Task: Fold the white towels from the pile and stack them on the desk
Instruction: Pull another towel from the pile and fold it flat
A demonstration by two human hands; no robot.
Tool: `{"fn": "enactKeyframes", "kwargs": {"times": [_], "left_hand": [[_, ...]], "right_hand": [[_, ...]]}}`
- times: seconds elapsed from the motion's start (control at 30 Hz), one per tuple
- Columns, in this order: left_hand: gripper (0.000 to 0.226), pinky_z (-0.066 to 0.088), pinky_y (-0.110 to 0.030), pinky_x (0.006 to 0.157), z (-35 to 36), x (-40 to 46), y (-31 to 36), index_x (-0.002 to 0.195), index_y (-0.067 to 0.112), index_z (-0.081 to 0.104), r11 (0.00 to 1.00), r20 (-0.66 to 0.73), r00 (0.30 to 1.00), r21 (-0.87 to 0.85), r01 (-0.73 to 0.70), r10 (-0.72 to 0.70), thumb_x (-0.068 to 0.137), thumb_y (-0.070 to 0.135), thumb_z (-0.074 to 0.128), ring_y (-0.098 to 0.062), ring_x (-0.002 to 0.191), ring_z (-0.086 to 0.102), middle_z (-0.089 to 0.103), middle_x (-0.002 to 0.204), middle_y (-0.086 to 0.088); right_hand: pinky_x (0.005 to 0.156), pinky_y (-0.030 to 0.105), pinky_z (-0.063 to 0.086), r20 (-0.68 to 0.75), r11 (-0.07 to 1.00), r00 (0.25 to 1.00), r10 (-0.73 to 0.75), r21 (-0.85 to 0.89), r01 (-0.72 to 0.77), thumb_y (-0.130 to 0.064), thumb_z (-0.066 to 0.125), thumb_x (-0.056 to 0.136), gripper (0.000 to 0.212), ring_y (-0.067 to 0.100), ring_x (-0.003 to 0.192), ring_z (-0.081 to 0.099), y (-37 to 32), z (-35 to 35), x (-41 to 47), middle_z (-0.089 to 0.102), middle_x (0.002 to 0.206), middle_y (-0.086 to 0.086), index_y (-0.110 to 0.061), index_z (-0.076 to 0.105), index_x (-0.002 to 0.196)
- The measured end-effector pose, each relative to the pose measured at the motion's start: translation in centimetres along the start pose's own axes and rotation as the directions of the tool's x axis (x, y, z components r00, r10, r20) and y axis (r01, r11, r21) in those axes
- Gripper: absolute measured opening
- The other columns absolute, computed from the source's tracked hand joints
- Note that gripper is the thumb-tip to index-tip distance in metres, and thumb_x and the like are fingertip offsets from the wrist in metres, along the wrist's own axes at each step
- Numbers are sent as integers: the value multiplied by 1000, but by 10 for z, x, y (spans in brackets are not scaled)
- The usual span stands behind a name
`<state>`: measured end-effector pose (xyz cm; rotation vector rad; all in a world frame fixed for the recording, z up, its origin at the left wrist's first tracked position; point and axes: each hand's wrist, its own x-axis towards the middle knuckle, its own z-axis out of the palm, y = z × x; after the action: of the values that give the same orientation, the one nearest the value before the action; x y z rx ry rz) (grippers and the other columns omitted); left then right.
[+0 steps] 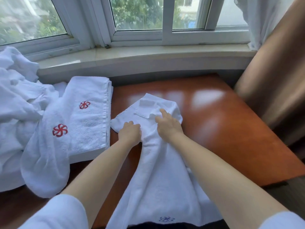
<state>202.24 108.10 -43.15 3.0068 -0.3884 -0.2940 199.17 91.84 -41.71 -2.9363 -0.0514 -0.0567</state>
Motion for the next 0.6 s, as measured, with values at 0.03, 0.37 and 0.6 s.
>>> {"fn": "enactKeyframes", "kwargs": {"times": [0.03,0.37,0.6], "left_hand": [[27,40,-40,83,-1,7,-1,117,12,55,1000,3,1000,8,14,-14,98,17,37,-31,114,43,47,120,-12],[52,53,-33,66,-20,85,-13,133,-5,36,774,206,890,-439,456,-407,83,1,49,-33,95,66,64,106,-20],[18,47,-22,36,-43,112,-21,92,-8,66,722,507,740,-288,629,-443,87,-5,49,-19,32,57,59,41,-11]], "right_hand": [[75,34,40,43,1000,999,-8,-5,8,1,41,88,42,30,118,49,0,1,10,19,154,12,-16,52,125],[74,35,42,27,962,969,247,111,-248,-18,42,95,34,32,103,60,24,20,81,61,113,14,-15,44,129],[70,35,33,-158,576,658,737,657,-487,-32,33,102,32,39,98,58,70,-22,106,63,108,21,-7,53,105]]}}
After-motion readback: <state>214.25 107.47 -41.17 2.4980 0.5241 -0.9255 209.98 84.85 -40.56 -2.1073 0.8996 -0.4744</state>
